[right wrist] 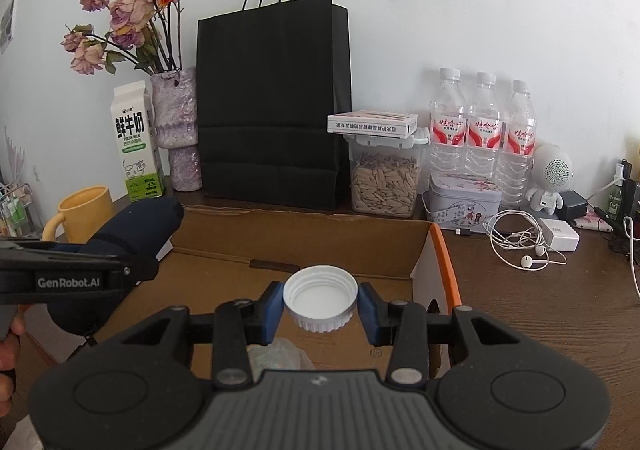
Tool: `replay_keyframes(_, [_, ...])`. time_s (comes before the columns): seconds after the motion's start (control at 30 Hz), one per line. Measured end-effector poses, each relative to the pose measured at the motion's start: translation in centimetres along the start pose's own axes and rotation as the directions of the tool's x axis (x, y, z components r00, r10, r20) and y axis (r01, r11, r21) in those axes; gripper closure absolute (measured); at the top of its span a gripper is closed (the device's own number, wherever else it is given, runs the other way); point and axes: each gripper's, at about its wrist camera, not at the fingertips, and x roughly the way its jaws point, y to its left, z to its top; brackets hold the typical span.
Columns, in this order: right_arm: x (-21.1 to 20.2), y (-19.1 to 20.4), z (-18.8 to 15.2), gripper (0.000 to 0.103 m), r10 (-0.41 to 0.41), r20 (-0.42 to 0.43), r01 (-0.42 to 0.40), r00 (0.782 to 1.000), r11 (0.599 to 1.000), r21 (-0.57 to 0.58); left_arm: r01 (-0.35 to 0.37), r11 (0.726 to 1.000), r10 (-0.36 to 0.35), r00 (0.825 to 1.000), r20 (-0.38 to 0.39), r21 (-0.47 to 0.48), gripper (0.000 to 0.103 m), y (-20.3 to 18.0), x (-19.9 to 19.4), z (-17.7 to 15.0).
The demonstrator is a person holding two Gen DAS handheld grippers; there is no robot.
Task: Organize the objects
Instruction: 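Carry the white cap into the red box with the right tool while the left tool carries the case, then release the navy case in the box with the left tool and withdraw both tools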
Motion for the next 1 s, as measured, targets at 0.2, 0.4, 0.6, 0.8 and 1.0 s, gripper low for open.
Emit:
replay_keyframes(0.2, [-0.1, -0.1, 0.0, 0.000, -0.007, -0.004, 0.007, 1.000, 1.000, 0.013, -0.019, 1.000, 0.018, 0.998, 0.068, 0.018, 0.000, -0.4, -1.2, 0.1])
replay_keyframes(0.4, [0.0, -0.2, 0.0, 0.000, -0.015, -0.007, 0.015, 1.000, 1.000, 0.018, -0.026, 1.000, 0.024, 0.997, 0.068, 0.018, 0.000, -0.6, -1.3, 0.2])
replay_keyframes(0.6, [-0.3, 0.0, 0.1, 0.000, -0.016, 0.002, 0.016, 1.000, 1.000, 0.013, -0.019, 1.000, 0.018, 0.996, 0.082, 0.013, 0.000, -0.5, -1.9, 0.3])
replay_keyframes(0.8, [-1.4, 0.2, 0.4, 0.000, -0.016, 0.031, 0.016, 0.999, 1.000, 0.006, -0.002, 1.000, 0.001, 0.992, 0.126, 0.008, 0.000, -0.4, -3.5, 0.5])
replay_keyframes(1.0, [-2.9, 0.5, 0.5, 0.000, -0.018, 0.062, 0.018, 0.998, 1.000, -0.003, 0.009, 1.000, -0.009, 0.985, 0.170, 0.003, 0.000, -0.3, -5.7, 0.4])
